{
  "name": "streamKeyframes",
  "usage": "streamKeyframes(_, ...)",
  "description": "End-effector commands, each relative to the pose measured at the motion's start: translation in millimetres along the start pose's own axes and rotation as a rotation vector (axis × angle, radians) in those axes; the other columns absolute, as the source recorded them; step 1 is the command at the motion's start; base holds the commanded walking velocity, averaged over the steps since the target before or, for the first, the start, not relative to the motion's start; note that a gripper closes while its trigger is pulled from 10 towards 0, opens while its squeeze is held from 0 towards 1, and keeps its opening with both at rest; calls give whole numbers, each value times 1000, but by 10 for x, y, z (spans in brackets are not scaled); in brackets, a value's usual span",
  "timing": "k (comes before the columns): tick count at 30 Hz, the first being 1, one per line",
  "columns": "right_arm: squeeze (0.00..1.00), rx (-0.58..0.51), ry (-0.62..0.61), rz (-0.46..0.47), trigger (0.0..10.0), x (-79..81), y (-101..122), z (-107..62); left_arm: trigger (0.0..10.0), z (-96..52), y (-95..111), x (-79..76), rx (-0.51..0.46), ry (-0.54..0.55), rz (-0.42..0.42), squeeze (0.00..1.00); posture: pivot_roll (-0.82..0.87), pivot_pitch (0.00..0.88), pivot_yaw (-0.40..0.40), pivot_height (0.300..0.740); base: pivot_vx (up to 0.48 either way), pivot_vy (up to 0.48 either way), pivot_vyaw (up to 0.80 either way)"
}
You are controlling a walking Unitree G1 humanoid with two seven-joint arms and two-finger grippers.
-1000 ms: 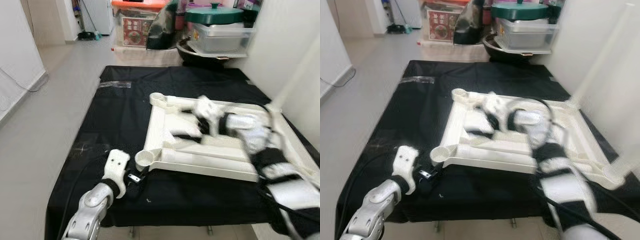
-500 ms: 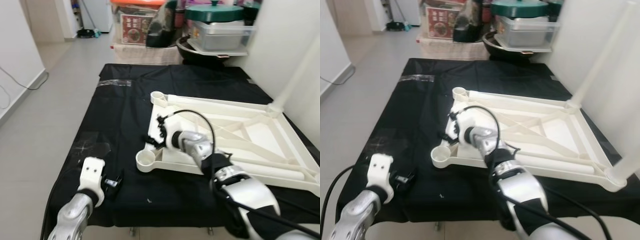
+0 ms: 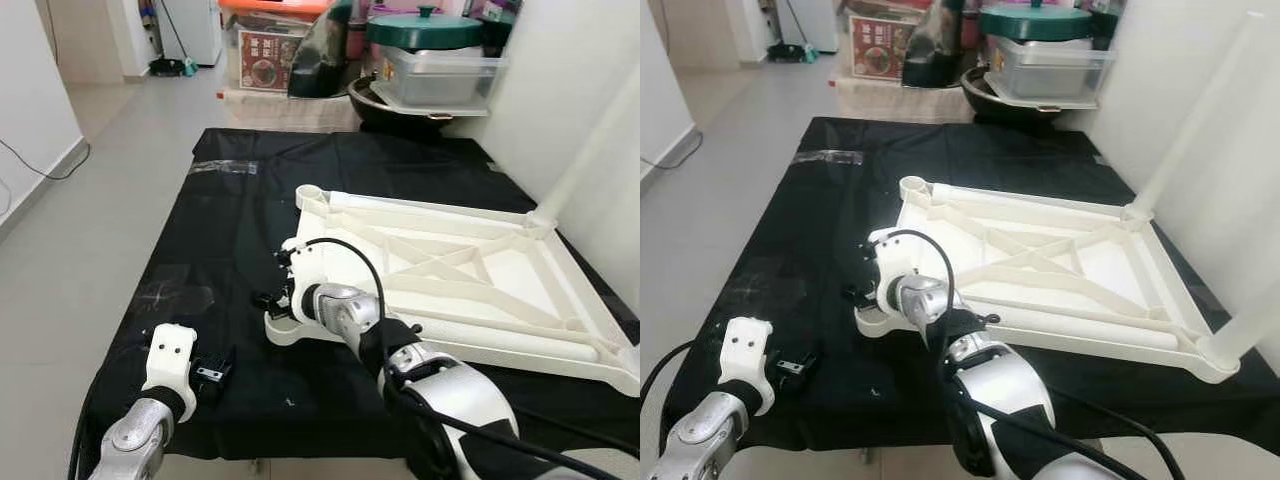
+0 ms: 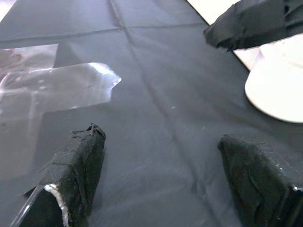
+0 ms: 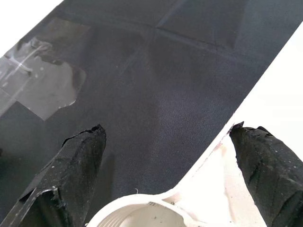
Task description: Building children table
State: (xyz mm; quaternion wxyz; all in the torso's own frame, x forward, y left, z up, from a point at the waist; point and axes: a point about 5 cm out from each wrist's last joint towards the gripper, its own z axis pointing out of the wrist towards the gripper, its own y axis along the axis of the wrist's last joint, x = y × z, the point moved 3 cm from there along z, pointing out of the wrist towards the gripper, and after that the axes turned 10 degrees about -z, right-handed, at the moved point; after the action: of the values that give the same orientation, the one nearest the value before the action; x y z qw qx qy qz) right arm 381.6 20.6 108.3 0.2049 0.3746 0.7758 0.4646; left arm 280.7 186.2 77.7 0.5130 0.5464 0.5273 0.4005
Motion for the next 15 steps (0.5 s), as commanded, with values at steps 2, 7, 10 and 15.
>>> streamKeyframes(2, 0, 89, 67, -5, 10000, 233, -157, 53, 10000, 17, -9, -44, 11, -9, 7, 0, 120, 0, -125, 740, 0, 0, 0)
streamKeyframes(7, 0, 138, 180, -75, 157, 437, -292, 69, 10000, 24, -12, -66, 13, -11, 7, 0, 120, 0, -132, 740, 0, 0, 0)
streamKeyframes(10, 0, 188, 307, -192, 0, 509, -518, 34, 10000, 24, -32, -83, 19, -14, 4, 0, 110, 0, -132, 740, 0, 0, 0)
streamKeyframes(15, 0, 249, 343, -289, 0, 313, -756, -53, 10000, 36, -63, -110, 29, -23, 3, 0, 90, 0, -124, 740, 0, 0, 0)
